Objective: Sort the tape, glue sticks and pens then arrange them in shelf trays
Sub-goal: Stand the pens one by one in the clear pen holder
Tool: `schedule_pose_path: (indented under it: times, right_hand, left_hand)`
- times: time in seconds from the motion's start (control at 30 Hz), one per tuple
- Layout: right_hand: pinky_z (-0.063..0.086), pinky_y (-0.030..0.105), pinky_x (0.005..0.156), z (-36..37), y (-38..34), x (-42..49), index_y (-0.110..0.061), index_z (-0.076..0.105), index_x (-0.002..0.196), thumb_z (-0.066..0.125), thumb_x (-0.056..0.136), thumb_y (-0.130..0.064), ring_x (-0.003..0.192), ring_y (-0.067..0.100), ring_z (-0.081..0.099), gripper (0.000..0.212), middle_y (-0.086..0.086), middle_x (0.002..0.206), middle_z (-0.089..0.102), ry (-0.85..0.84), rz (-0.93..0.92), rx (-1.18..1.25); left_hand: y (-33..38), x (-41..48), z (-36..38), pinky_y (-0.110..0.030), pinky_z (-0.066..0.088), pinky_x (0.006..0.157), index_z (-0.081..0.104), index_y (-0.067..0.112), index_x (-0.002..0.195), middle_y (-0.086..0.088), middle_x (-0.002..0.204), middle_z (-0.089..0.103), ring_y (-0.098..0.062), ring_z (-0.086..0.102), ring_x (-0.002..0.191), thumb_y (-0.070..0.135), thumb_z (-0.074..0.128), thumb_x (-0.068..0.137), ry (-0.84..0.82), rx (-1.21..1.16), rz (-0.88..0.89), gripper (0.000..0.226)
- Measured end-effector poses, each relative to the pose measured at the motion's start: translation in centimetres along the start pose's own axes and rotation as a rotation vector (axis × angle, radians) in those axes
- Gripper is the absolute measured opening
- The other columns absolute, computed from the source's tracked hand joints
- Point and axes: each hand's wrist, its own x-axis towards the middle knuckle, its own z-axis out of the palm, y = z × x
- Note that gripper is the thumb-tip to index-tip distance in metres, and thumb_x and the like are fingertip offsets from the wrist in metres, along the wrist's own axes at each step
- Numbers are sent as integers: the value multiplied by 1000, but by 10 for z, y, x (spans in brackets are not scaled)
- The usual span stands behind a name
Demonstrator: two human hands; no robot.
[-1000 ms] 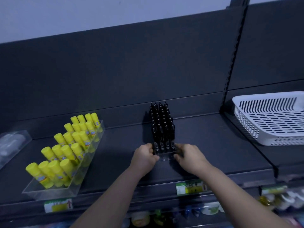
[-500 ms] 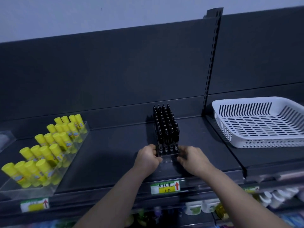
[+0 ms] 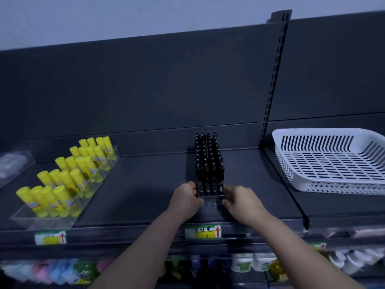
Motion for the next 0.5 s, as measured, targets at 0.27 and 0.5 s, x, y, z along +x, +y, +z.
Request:
schedule_pose_path:
  times: [0.27, 0.5]
  right_hand:
    - [47, 29, 95, 1, -2, -7, -18, 54, 133, 59, 91, -18, 116, 20, 58, 42, 2, 119, 67, -11, -3, -22]
    - [48, 31, 96, 1, -7, -7, -18, 54, 132, 57, 91, -14, 115, 22, 58, 41, 3, 117, 68, -15, 36, -20]
  left_hand:
    - [3, -11, -3, -35, 50, 98, 48, 7, 134, -6, 128, 61, -19, 59, 112, 12, 64, 81, -39, -2, 2, 56]
    - [9, -13, -6, -37, 49, 90, 44, 30, 82, 5, 90, 56, -19, 58, 94, 9, 62, 83, -32, 110, -14, 28]
